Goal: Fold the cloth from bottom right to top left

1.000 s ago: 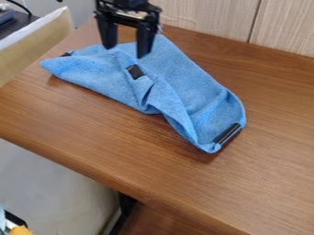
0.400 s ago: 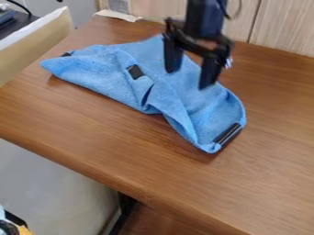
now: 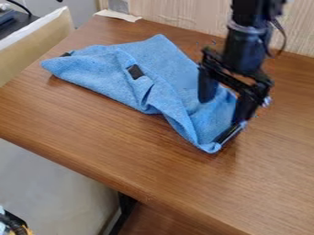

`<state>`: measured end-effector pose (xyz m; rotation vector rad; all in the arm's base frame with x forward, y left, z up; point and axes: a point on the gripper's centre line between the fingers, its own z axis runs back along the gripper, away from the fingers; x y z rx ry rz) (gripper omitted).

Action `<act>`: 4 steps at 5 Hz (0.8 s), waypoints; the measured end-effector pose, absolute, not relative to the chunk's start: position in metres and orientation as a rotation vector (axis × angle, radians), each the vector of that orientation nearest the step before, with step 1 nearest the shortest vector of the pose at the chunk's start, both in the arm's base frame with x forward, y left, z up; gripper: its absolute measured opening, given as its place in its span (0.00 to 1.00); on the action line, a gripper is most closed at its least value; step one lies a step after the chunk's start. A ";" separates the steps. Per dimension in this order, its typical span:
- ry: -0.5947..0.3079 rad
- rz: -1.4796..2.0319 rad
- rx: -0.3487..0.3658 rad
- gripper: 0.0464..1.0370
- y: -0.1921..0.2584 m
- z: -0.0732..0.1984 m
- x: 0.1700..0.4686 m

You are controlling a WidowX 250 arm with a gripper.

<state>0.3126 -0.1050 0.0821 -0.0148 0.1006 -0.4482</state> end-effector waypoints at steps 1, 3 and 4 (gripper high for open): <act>0.153 -0.498 0.039 0.96 -0.121 0.064 0.305; 0.109 -0.539 0.056 0.64 -0.127 0.060 0.311; 0.103 -0.529 0.071 0.35 -0.127 0.059 0.311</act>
